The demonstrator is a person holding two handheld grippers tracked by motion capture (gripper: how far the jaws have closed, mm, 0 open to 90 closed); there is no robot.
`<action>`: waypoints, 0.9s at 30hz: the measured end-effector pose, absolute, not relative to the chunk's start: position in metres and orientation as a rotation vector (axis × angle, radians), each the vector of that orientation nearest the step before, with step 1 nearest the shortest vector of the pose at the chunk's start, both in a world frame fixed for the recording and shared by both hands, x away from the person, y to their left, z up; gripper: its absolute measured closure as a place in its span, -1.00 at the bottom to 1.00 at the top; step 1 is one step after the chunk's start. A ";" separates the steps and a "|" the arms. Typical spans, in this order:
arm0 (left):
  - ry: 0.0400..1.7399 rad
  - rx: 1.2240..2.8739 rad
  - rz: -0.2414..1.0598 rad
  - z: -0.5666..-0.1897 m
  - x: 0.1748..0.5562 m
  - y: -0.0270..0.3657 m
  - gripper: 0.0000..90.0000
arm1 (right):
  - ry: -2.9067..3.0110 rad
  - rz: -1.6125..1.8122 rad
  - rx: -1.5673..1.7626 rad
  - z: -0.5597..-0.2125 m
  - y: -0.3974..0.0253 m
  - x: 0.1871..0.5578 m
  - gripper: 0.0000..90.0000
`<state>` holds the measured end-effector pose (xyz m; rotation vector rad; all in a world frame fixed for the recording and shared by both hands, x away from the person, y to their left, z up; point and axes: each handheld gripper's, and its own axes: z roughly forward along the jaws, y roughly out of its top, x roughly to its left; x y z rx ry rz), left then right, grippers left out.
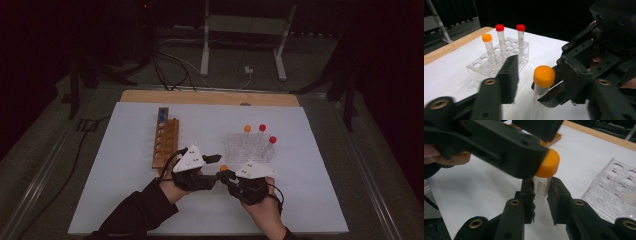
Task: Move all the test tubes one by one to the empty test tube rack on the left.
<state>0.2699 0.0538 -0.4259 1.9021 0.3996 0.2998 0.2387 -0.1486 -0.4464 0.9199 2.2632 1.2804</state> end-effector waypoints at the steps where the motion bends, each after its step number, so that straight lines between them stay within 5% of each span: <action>1: 0.397 1.904 0.300 -0.426 0.270 0.053 0.18 | 2.262 1.280 0.921 -0.446 -0.148 0.239 0.66; 13: 0.378 1.945 0.330 -0.429 0.269 0.048 0.57 | 2.260 1.277 0.921 -0.446 -0.149 0.239 0.66; 27: 0.349 1.931 0.330 -0.424 0.270 0.051 0.60 | 2.249 1.312 0.917 -0.444 -0.151 0.240 0.54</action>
